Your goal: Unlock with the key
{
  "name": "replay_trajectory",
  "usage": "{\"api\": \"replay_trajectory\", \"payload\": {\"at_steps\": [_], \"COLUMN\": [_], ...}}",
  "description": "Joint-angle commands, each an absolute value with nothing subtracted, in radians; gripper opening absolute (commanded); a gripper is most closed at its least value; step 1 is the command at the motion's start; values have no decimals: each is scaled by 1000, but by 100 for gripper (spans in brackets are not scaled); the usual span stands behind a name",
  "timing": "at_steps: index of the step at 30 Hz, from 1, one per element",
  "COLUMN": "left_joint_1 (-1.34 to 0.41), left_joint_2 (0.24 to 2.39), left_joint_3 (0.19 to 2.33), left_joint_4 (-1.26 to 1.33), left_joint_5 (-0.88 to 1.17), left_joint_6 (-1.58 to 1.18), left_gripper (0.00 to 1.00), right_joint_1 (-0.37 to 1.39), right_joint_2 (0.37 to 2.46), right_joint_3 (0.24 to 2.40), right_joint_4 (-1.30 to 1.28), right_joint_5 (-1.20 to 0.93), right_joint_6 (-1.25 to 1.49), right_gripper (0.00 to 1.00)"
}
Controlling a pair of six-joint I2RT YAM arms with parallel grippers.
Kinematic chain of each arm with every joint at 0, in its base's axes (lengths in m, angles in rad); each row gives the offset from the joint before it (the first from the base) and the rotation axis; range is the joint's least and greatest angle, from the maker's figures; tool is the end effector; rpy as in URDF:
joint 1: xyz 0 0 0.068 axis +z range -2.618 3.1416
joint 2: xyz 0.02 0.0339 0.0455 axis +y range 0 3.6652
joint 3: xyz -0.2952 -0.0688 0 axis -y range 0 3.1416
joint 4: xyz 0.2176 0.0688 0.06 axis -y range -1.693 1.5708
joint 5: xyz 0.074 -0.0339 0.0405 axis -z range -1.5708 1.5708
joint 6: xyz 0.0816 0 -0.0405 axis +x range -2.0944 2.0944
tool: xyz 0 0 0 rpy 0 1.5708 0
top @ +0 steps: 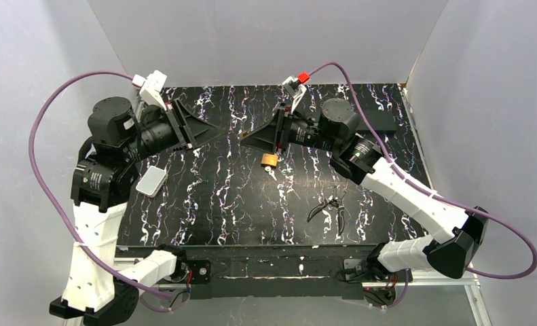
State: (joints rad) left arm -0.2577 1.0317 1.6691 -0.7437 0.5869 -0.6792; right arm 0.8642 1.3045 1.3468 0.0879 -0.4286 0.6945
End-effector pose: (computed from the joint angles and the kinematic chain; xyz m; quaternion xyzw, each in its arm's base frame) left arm 0.1323 -0.0816 0.5295 0.0402 0.7366 -0.4809 0.4739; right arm 0.1717 0.2533 0.4867 -0.2139 0.6287 0.6159 0.4239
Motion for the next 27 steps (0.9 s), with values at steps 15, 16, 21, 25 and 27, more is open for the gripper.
{"api": "replay_trajectory", "payload": {"at_steps": [15,16,21,25,27], "left_joint_1": [-261,-262,-267,-272,-279], "left_joint_2": [1093,1097,1116,1133,1143], "left_joint_3": [1587,1585,1578,1557,1550], "left_joint_4": [-691,-681,-661,-632,-603], "left_joint_5": [641,641,638,641,644], "left_joint_6": [-706,-708,-714,-717,-728], "left_gripper": [21,21,21,20,20], "right_joint_1": [868,868,868,868,868], "right_joint_2": [1316,1316,1312,1304,1305], "right_joint_3": [1401,1401,1396,1394,1390], "right_joint_4": [187,190,244,281,293], "right_joint_5": [-505,-510,-547,-567,-572], "right_joint_6": [703,703,719,725,729], "right_gripper": [1,1,1,1,1]}}
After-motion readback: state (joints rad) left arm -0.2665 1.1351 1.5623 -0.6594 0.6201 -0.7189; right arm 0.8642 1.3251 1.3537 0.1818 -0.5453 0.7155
